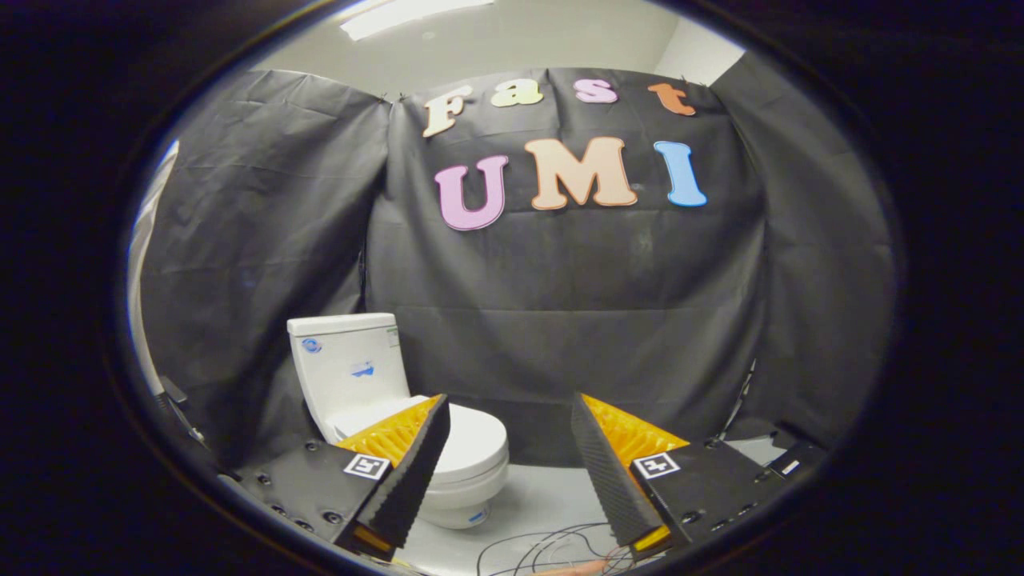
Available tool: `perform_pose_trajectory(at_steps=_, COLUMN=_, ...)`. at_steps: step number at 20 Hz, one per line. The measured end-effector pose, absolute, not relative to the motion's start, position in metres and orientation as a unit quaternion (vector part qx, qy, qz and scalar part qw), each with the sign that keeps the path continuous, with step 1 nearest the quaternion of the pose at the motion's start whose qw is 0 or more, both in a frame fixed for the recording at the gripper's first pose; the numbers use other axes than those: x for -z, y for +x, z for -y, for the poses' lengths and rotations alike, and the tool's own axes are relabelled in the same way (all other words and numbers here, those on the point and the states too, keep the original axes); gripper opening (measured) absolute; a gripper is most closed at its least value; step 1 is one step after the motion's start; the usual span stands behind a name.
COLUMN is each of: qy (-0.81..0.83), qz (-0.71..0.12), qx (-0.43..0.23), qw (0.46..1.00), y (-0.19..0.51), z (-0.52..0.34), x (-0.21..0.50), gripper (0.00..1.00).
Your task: Open the toilet lid.
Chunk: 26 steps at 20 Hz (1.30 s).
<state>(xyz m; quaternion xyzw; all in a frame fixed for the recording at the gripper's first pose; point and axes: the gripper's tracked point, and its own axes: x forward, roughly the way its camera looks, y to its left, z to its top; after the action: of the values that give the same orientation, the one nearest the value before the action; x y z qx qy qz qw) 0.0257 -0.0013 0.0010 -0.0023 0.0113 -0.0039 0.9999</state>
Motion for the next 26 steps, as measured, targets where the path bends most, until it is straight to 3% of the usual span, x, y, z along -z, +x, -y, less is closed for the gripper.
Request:
perform_pose_trajectory(at_steps=7, qy=-0.002, qz=-0.024, qx=0.005, qw=1.0, y=0.032, z=0.002, x=0.004, gripper=0.95)
perform_pose_trajectory(at_steps=13, qy=-0.003, qz=-0.072, qx=0.009, qw=0.997, y=0.044, z=0.005, x=0.023, gripper=0.78)
perform_pose_trajectory(at_steps=26, qy=0.01, qz=-0.044, qx=0.015, qw=0.999, y=0.054, z=0.011, x=0.015, gripper=0.78)
